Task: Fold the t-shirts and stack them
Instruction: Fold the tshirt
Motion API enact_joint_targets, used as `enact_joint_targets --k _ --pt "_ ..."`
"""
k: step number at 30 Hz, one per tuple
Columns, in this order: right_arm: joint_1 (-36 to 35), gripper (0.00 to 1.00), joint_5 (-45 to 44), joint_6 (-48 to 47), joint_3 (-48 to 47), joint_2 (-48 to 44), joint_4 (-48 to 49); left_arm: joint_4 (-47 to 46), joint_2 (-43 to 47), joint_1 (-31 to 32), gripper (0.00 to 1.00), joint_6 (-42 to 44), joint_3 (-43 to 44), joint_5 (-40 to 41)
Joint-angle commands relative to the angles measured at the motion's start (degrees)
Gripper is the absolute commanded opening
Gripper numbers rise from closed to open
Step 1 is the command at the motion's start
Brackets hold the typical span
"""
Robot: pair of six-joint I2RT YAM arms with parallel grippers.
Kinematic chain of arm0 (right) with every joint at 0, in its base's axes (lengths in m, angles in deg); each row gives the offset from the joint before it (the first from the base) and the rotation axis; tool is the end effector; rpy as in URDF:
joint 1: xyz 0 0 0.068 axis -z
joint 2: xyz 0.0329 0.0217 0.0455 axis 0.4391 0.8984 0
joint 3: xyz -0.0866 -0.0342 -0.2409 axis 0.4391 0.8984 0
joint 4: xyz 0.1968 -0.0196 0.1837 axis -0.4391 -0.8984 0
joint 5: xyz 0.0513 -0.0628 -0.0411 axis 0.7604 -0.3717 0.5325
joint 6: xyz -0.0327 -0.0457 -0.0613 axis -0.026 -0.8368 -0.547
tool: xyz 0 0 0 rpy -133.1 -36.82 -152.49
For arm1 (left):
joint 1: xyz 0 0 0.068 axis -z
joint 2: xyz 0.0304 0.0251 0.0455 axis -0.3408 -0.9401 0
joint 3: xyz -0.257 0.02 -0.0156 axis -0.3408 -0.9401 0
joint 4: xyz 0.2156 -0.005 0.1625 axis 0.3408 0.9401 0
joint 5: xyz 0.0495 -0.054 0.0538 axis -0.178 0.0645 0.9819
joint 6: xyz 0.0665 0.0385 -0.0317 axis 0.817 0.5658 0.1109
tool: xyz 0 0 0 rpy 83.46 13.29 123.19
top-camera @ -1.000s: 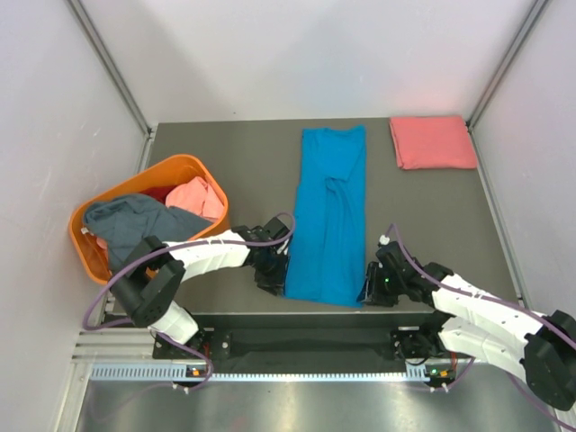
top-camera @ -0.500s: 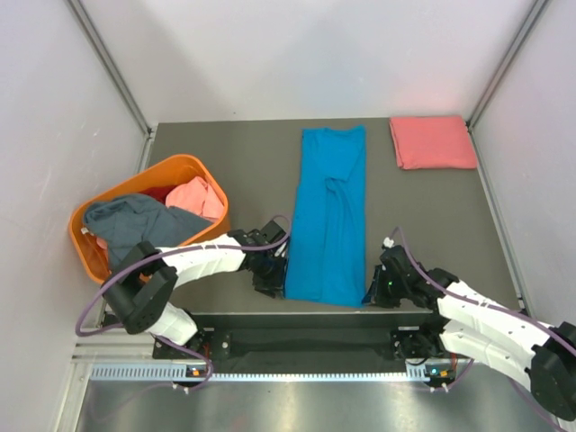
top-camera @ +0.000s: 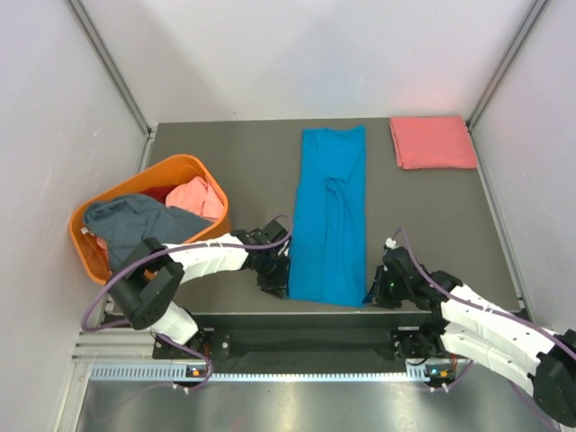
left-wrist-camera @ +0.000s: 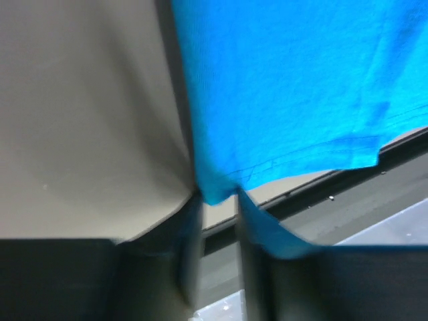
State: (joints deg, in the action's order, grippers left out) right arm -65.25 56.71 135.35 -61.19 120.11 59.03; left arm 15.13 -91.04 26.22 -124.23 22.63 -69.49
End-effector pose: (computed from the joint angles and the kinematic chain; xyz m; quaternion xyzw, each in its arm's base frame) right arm 0.1293 0.1170 0.1012 0.0745 0.9560 0.2366 0.1564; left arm 0.1790 -0.2139 0.0945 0.0836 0.9763 -0.1985 0.0214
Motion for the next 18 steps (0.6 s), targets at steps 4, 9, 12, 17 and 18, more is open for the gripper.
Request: enact_joint_targets --k 4,9,12,17,18 --pt "0.53 0.00 -0.72 0.23 0.53 -3.22 -2.89 -3.48 -1.16 -0.10 0.06 -0.65 -1.86 -1.43" --pt "0.53 0.00 -2.91 0.50 -0.87 -5.15 -6.93 -3.04 2.00 0.78 0.00 -2.59 -2.22 -2.22" --pt "0.53 0.00 -4.06 0.85 -2.27 -6.64 -9.31 -3.04 3.41 2.53 0.00 -3.99 -2.39 -2.75" --pt "0.62 0.00 -5.99 -0.12 -3.42 -8.67 -10.72 -5.23 3.42 4.03 0.00 -4.44 -2.92 -3.28" --pt "0.62 0.00 -6.17 -0.38 -3.42 -8.85 -10.37 -5.41 3.15 4.03 0.00 -4.17 -2.92 -2.93"
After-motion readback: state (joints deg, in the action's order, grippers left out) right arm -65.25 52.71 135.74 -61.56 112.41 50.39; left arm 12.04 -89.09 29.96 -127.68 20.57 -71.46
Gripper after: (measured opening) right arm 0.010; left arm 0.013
